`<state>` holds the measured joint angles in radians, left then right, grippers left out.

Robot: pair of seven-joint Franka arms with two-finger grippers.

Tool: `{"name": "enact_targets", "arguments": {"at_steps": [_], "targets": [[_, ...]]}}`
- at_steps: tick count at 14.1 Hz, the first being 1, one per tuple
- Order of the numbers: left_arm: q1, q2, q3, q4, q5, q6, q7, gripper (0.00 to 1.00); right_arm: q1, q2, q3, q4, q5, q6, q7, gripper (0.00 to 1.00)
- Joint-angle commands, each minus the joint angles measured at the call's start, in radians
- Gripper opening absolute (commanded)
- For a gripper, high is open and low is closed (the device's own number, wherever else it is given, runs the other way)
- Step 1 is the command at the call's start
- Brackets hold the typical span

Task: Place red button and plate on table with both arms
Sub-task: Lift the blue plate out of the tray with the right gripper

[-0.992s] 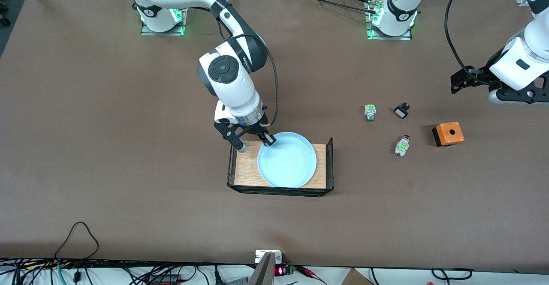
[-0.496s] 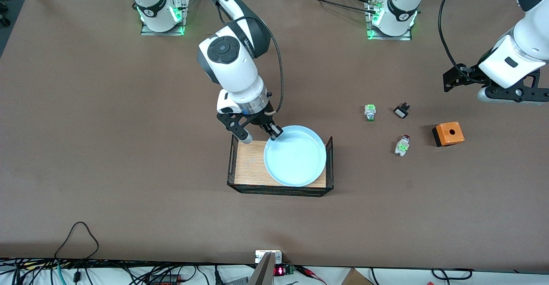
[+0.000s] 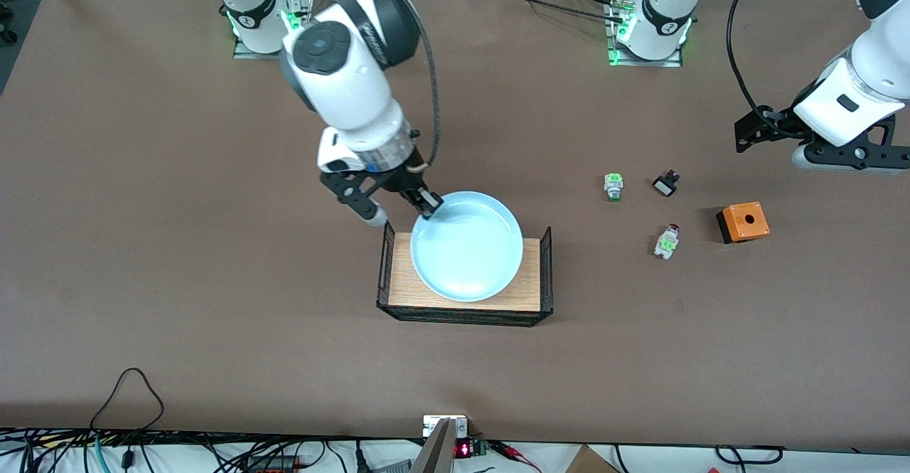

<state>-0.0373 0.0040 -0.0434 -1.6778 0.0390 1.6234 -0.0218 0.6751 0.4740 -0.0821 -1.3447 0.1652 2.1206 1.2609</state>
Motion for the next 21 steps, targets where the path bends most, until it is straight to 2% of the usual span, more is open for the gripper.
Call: {"name": "enact_targets", "arguments": {"at_steps": [1,7,13,21], "targets": [[0.004,-0.002,0.002,0.017,0.015,-0.031,0.005,1.0,-0.06,-0.061,0.005,-0.005,0.045,-0.088,-0.108,0.0],[0.005,-0.002,0.004,0.018,0.015,-0.036,0.006,1.0,-0.227,-0.156,0.007,-0.025,0.086,-0.281,-0.46,0.0],[0.005,-0.002,0.002,0.018,0.015,-0.037,0.006,1.0,-0.368,-0.221,0.004,-0.128,0.066,-0.369,-0.776,0.0],[0.005,-0.004,0.004,0.018,0.015,-0.043,0.006,1.0,-0.563,-0.232,0.004,-0.255,-0.041,-0.409,-1.242,0.0]]}}
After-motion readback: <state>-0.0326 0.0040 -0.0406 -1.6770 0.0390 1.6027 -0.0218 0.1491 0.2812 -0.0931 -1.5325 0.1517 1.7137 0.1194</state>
